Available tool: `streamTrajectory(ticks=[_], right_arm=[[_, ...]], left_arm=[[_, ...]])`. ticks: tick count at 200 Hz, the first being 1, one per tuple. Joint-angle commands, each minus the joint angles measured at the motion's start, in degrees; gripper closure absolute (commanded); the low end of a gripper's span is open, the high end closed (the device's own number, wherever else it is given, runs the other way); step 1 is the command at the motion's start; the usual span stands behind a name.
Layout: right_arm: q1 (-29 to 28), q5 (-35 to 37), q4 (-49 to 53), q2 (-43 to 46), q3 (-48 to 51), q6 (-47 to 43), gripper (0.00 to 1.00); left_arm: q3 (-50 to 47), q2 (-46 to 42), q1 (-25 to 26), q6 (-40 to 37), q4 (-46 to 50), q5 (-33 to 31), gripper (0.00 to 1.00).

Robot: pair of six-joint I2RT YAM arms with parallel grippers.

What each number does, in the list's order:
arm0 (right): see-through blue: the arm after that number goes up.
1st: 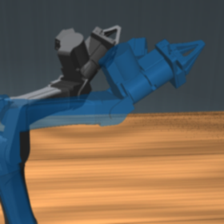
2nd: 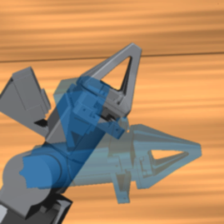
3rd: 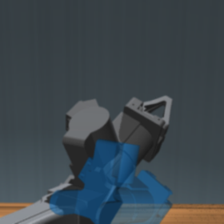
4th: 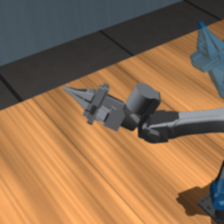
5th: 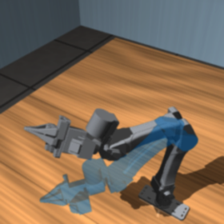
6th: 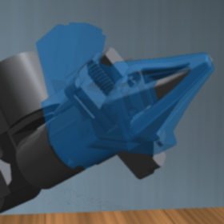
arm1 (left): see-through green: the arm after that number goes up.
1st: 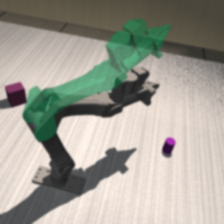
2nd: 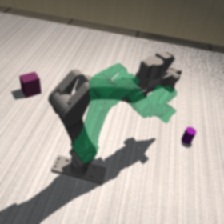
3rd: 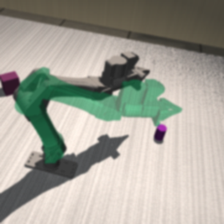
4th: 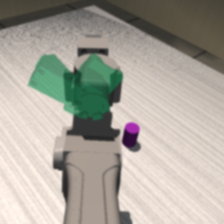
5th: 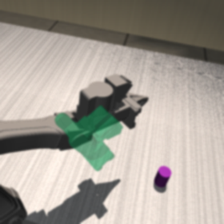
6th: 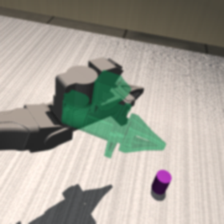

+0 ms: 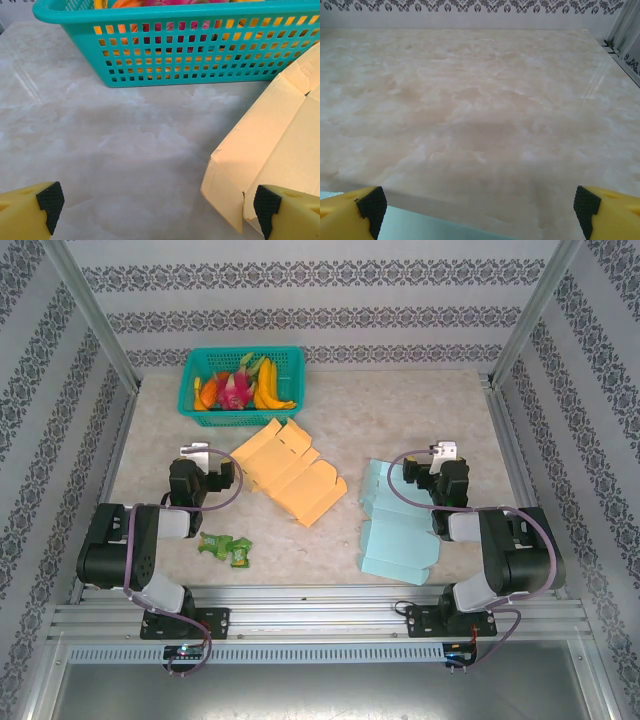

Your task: Fold the paper box

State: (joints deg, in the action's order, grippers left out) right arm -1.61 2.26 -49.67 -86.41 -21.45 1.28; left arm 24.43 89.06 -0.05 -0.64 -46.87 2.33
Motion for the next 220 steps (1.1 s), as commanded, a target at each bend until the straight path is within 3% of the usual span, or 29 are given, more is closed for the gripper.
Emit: streamTrajectory(ticks=[1, 220], right_arm=[[0.38, -0.16, -1.13, 0.02, -0.72, 0.13, 0.02], [0.47, -0.24, -1.04, 0.02, -0.78, 0.23, 0.02]], left_arm=[[-0.67, 0.33, 0.25, 0.30, -0.34, -0.62, 0.00], [-0.38, 0.38, -0.33, 0.69, 0.20, 0.53, 0.00]])
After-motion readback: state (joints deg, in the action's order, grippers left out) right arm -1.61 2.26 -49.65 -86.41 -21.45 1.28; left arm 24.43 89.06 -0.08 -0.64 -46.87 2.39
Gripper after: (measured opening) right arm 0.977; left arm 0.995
